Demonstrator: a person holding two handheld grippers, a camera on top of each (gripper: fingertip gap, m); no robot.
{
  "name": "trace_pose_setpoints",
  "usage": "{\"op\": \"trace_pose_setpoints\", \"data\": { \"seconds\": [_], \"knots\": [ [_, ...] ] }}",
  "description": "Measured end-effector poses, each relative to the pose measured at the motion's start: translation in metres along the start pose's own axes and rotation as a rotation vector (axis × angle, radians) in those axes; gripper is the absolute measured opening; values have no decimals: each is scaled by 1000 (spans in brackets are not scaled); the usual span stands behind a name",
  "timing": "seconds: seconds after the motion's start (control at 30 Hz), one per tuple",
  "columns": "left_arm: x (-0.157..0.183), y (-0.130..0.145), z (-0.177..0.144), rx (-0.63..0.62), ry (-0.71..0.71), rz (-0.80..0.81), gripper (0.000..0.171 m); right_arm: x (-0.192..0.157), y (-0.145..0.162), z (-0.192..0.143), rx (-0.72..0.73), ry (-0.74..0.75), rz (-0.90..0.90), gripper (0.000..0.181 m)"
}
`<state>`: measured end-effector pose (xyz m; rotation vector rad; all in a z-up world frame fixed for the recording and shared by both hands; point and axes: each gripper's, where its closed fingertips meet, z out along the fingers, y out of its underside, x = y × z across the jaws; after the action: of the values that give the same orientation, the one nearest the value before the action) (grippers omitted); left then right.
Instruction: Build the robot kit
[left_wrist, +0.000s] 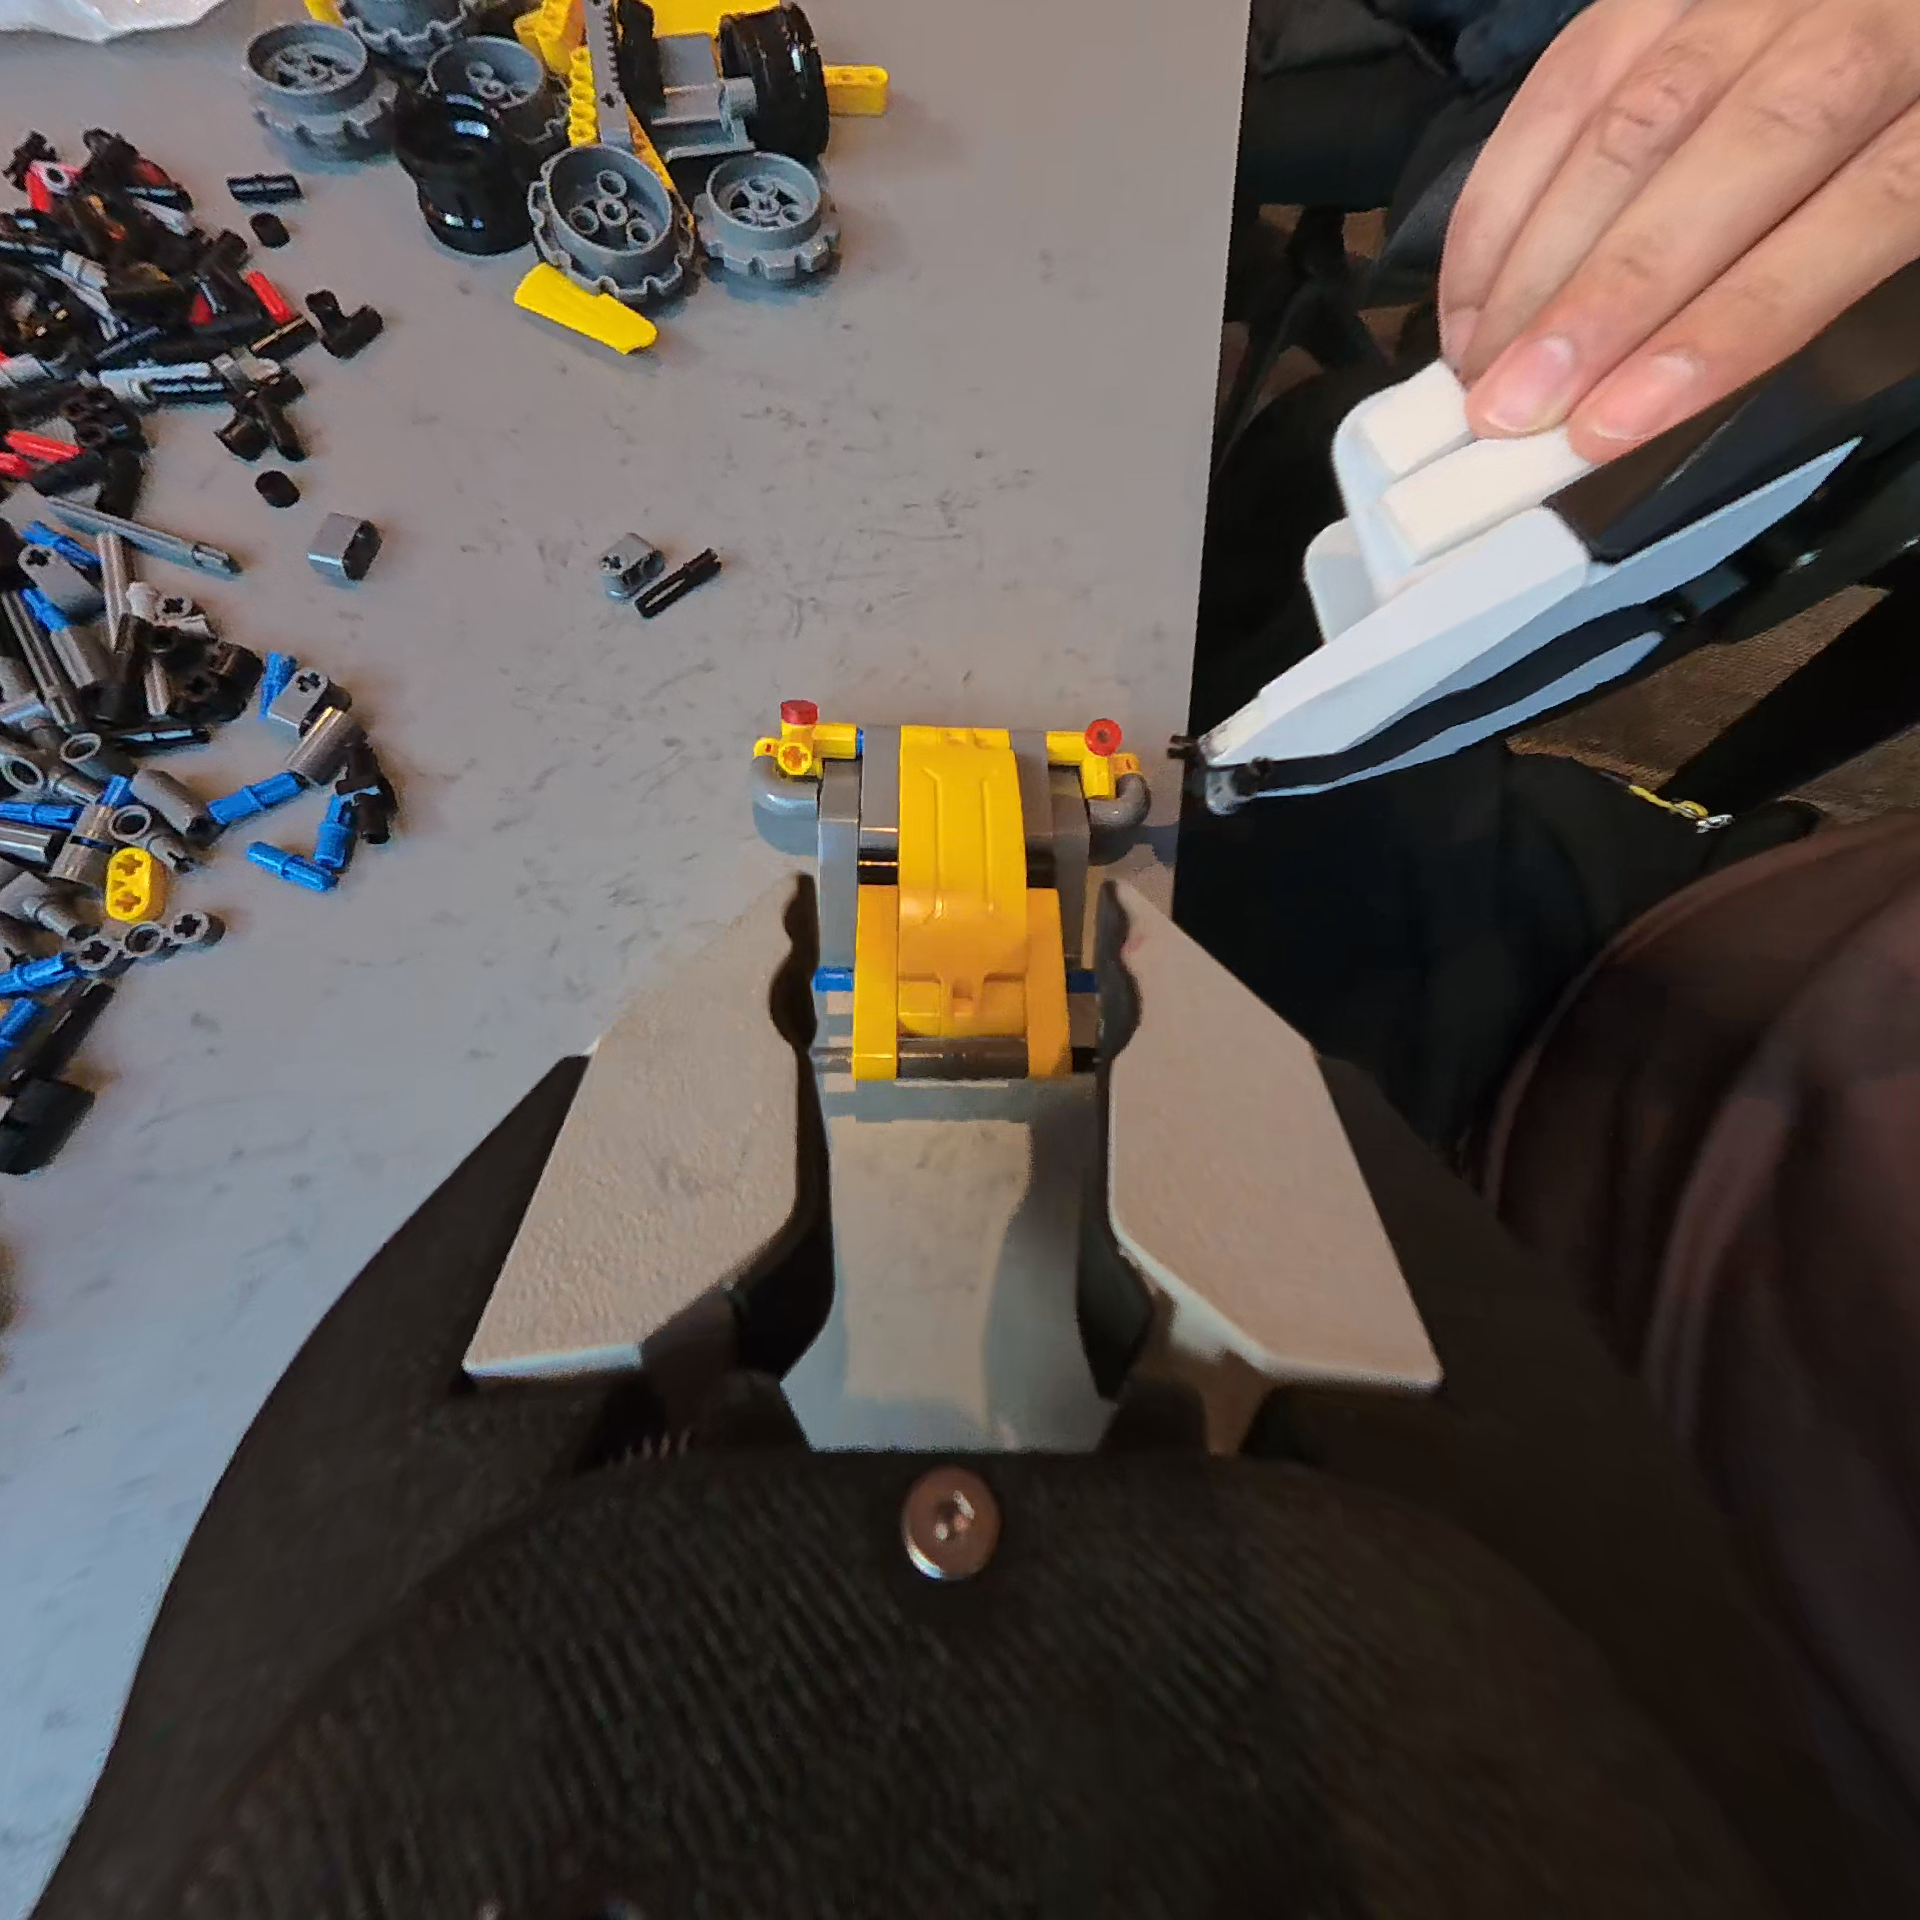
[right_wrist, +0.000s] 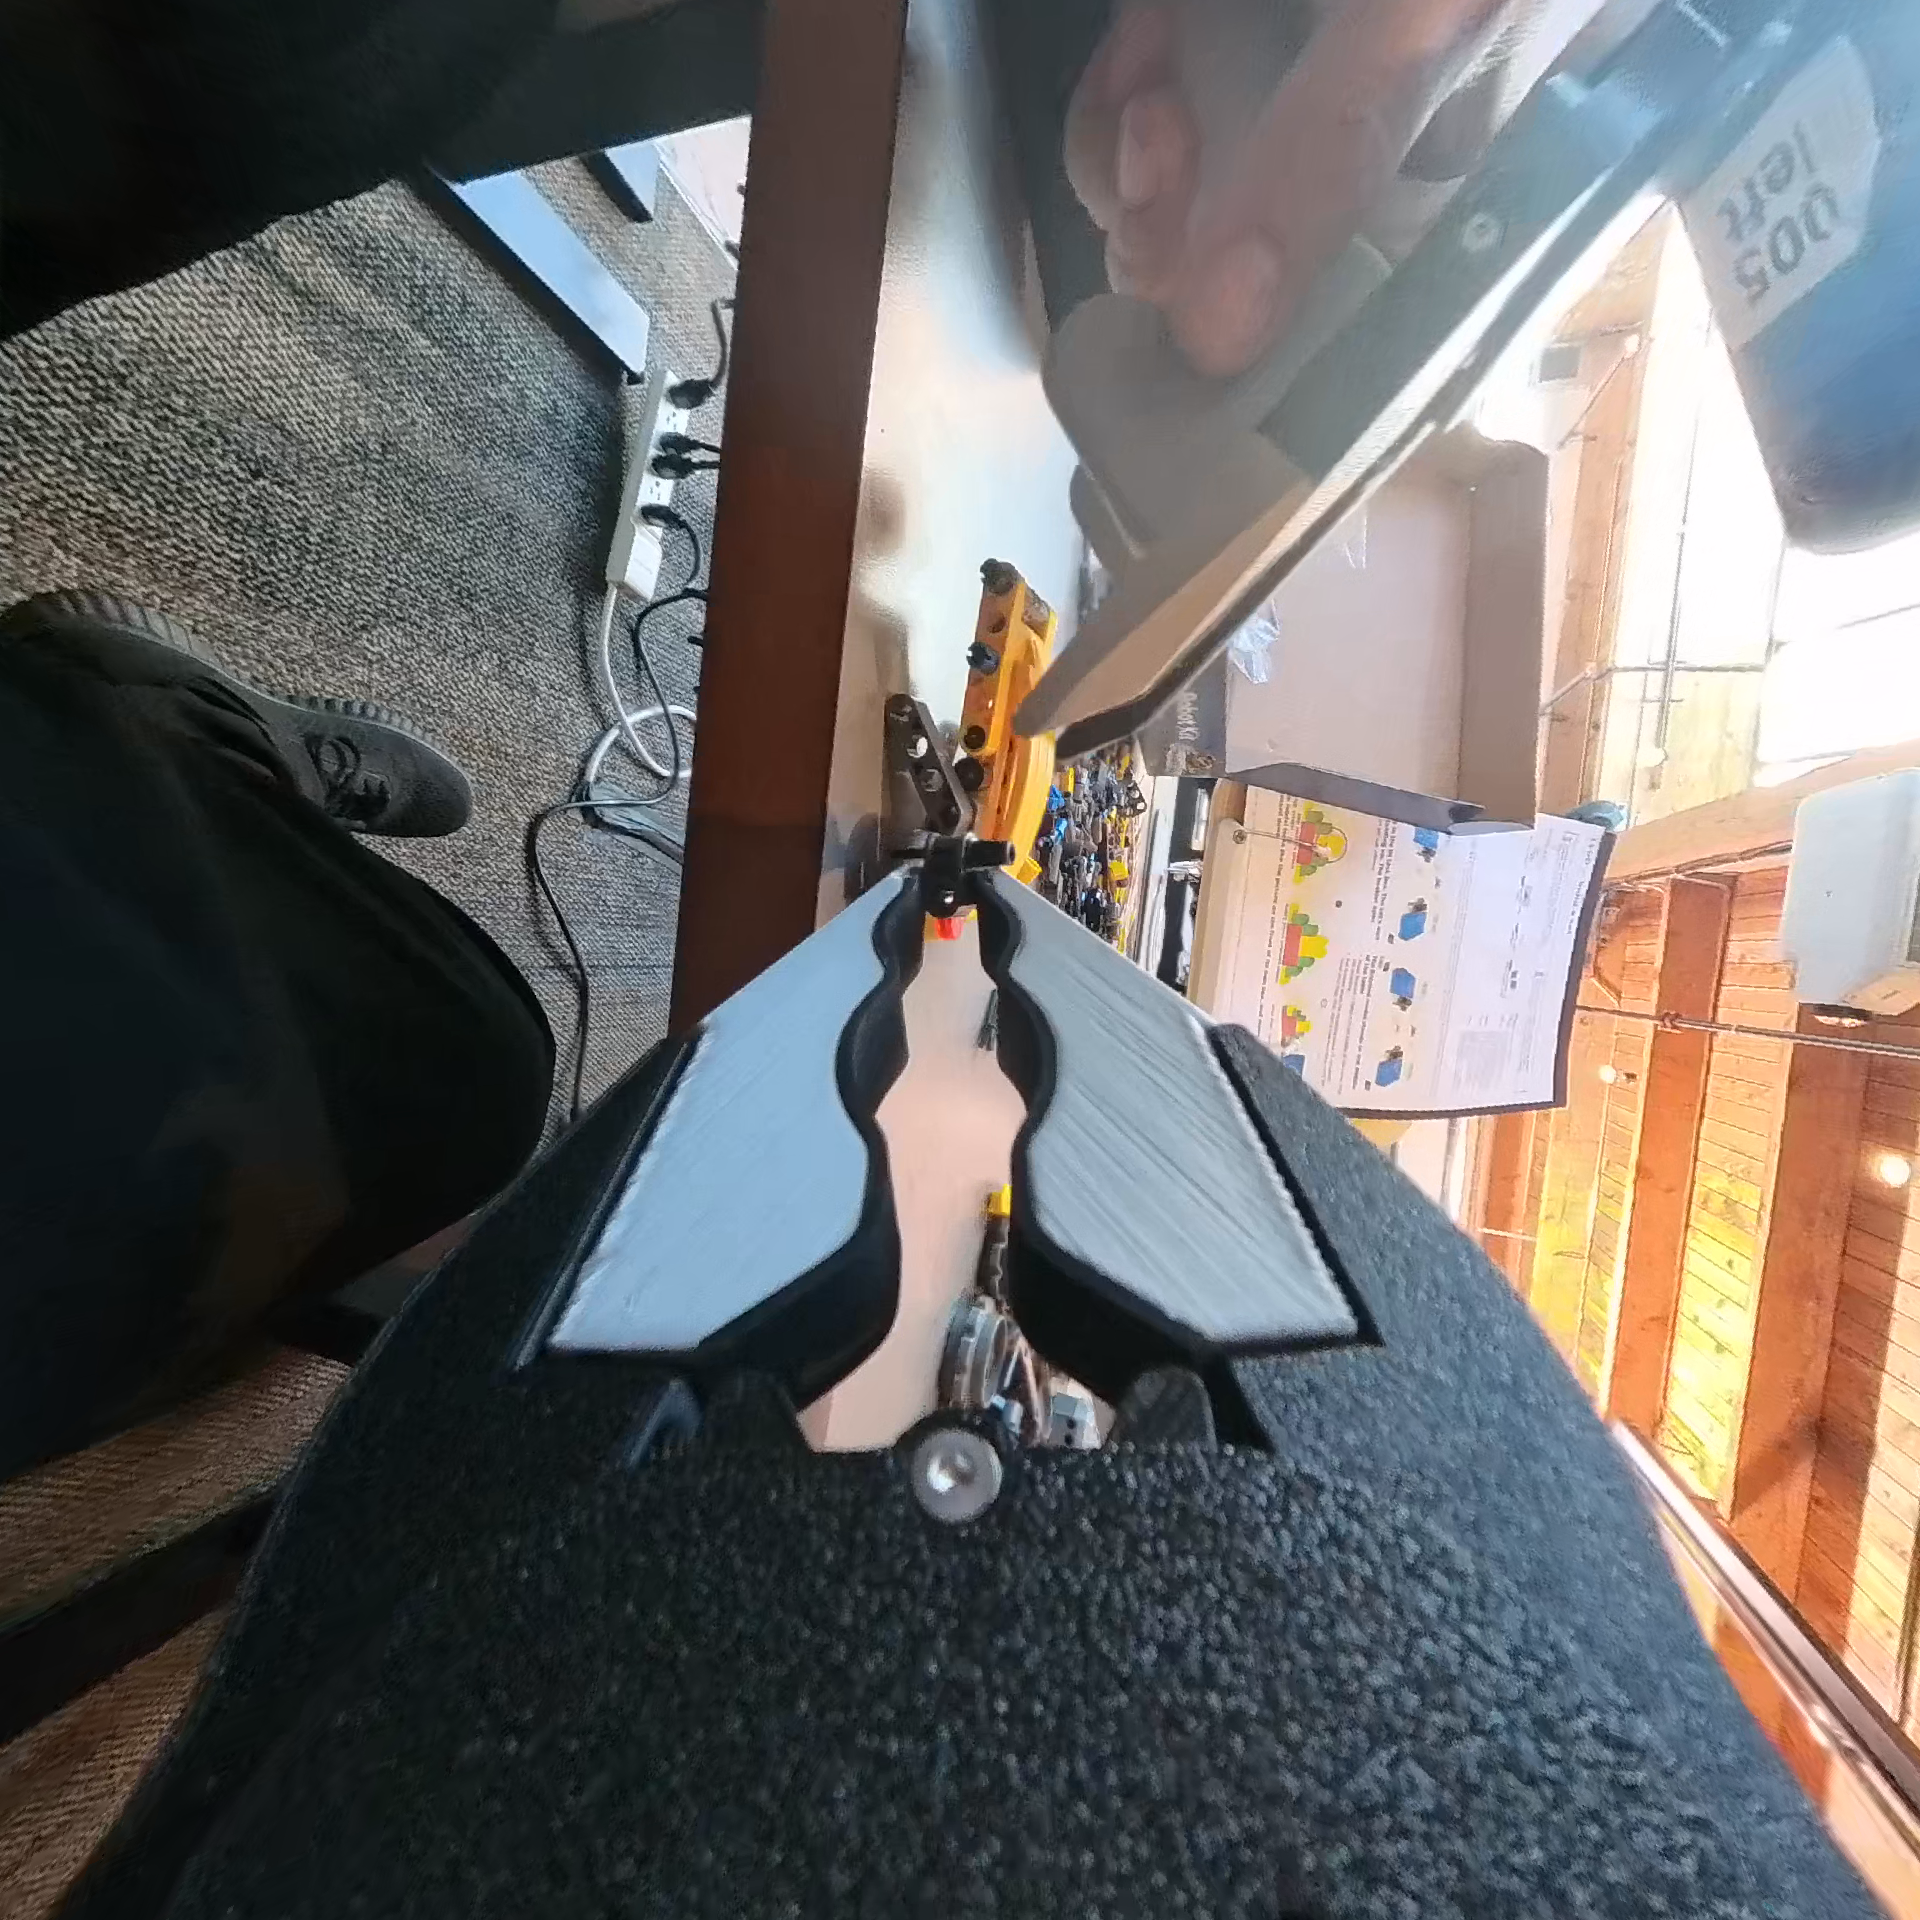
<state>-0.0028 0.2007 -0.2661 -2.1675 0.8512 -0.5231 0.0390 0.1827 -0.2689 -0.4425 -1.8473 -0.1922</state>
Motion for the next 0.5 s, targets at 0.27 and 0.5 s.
{"op": "trace_pose_setpoints", "data": {
  "seconds": [0.27, 0.5],
  "knots": [
    [-3, 9, 11, -43, -36, 37, 40, -2, -8, 3, 31, -11, -5, 6],
    [3, 3, 5, -13, 12, 7, 42, -4, -7, 8, 31, -21, -13, 6]
  ]
}}
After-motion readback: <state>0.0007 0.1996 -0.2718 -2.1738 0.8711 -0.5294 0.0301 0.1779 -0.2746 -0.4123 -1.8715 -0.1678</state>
